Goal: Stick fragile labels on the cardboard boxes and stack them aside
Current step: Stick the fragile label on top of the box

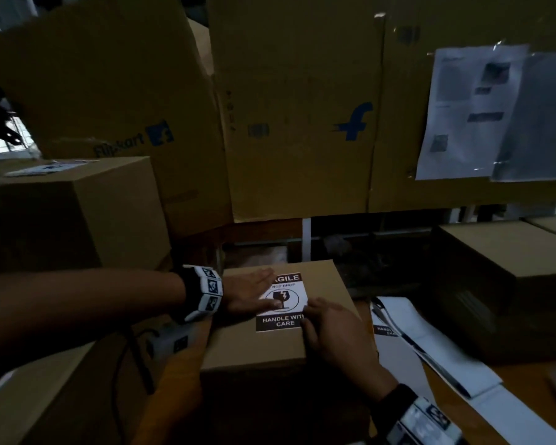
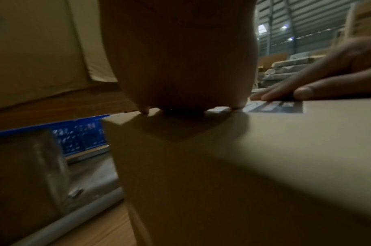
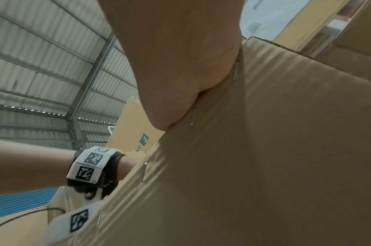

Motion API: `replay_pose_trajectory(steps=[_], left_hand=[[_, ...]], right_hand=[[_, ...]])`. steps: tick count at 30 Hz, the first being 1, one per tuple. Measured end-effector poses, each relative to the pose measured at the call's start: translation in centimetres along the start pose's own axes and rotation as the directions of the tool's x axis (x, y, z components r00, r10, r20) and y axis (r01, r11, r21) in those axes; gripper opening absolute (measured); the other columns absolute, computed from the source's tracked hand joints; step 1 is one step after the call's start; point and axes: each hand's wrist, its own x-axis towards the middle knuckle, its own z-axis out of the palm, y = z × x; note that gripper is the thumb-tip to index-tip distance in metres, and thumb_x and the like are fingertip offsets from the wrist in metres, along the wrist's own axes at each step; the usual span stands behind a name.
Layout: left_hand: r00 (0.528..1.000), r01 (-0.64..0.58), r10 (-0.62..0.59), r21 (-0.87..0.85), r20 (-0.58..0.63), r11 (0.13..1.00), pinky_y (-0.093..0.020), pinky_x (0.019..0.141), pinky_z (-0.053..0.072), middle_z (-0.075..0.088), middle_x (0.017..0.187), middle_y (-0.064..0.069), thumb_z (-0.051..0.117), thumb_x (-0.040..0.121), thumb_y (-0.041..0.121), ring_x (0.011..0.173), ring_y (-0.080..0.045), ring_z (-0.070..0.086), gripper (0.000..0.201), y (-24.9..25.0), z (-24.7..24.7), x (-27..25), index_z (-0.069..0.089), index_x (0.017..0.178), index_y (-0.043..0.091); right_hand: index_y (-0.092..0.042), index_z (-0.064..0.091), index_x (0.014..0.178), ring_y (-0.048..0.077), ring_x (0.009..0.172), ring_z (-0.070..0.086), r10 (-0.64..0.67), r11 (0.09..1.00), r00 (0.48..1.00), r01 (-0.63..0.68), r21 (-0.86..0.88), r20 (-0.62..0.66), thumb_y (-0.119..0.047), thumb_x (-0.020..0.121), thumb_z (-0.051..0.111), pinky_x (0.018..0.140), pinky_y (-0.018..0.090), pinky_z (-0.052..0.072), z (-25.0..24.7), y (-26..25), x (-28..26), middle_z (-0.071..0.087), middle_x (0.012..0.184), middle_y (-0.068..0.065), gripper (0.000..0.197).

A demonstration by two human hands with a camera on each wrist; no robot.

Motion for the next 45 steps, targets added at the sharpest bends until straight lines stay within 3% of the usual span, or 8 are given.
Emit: replay_pose_trajectory(steps=[9,19,27,32,35,38,43,45], left_hand=[[0.988,-0.154,0.153,0.091,0.019,0.984,-0.039,0.123,0.002,-0.019,0.161,-0.01,-0.015,0.056,0.093,0.15,-0.019,-0.013,0.129,-0.2,1.7,-3.4,-0.014,0.153,0.008],[0.958,-0.242,0.255,0.105,-0.131,0.965,-0.03,0.118,-0.015,-0.032,0.154,0.002,0.011,0.079,0.082,0.144,-0.009,-0.028,0.104,1.8,5.2,-8.5,-0.019,0.153,0.016],[0.889,-0.266,0.226,-0.049,-0.399,0.963,-0.033,0.093,0.051,0.066,0.125,-0.011,0.023,0.096,0.068,0.115,-0.02,0.064,0.079,2.0,8.1,-9.1,0.069,0.119,0.009],[0.89,-0.21,0.173,-0.042,-0.422,0.977,-0.038,0.102,0.044,0.054,0.141,-0.01,0.009,0.091,0.077,0.128,-0.019,0.054,0.094,2.3,8.2,-9.1,0.058,0.132,0.008],[0.908,-0.144,0.14,0.019,-0.395,0.989,-0.036,0.121,0.002,-0.01,0.159,-0.003,-0.024,0.063,0.087,0.15,-0.016,-0.003,0.123,2.9,8.1,-9.1,0.002,0.156,0.01],[0.913,-0.14,0.132,0.008,-0.386,0.99,-0.032,0.116,-0.012,-0.015,0.162,-0.007,-0.025,0.057,0.085,0.148,-0.015,-0.016,0.124,3.2,8.2,-9.2,-0.004,0.155,0.012],[0.932,-0.067,0.064,0.005,-0.358,0.998,-0.036,0.105,0.035,0.054,0.139,-0.015,0.004,0.092,0.074,0.13,-0.022,0.052,0.097,2.9,8.3,-8.9,0.059,0.131,0.005],[0.939,-0.088,0.079,-0.011,-0.334,0.996,-0.037,0.112,0.022,0.038,0.151,-0.015,0.002,0.087,0.079,0.139,-0.021,0.039,0.102,2.8,8.2,-8.7,0.047,0.142,0.005]], right_hand=[[-0.024,0.069,0.114,0.012,0.106,0.058,0.051,0.999,0.999,-0.051,0.007,-0.002,-0.034,0.096,0.045,0.089,0.027,0.045,0.3,-0.3,0.1,0.065,0.121,-0.007,0.031],[-0.021,0.071,0.11,0.012,0.107,0.059,0.09,0.995,0.996,-0.09,0.031,0.006,-0.033,0.096,0.052,0.088,0.027,0.046,-0.4,-0.5,0.2,0.066,0.12,-0.008,0.027],[-0.018,0.028,0.151,0.02,0.149,0.015,-0.002,0.975,0.94,0.077,-0.207,0.342,-0.05,0.092,0.003,0.116,0.043,0.019,0.9,-3.7,0.6,0.017,0.163,-0.001,0.071],[-0.024,0.013,0.156,0.018,0.151,0.004,0.248,0.945,0.899,-0.143,-0.294,0.361,-0.056,0.101,0.017,0.119,0.053,0.008,-1.1,-1.2,0.7,0.007,0.164,-0.007,0.063],[-0.021,0.016,0.154,0.023,0.15,0.008,0.286,0.932,0.853,-0.14,-0.335,0.437,-0.059,0.1,0.023,0.116,0.061,0.011,-1.4,-1.3,2.0,0.009,0.164,-0.002,0.067],[-0.014,0.021,0.151,0.025,0.146,0.018,0.21,0.944,0.858,-0.053,-0.326,0.468,-0.053,0.102,0.03,0.111,0.062,0.025,-1.7,-2.0,4.9,0.017,0.161,0.003,0.064],[-0.017,0.008,0.156,0.027,0.151,-0.001,0.121,0.962,0.838,0.034,-0.272,0.532,-0.05,0.104,0.024,0.115,0.061,0.013,0.6,-3.2,6.7,-0.001,0.165,0.002,0.064],[-0.022,0.002,0.157,0.025,0.151,-0.005,0.158,0.956,0.844,-0.001,-0.294,0.513,-0.068,0.095,0.019,0.116,0.06,0.006,1.2,-2.3,7.0,-0.005,0.165,-0.003,0.078]])
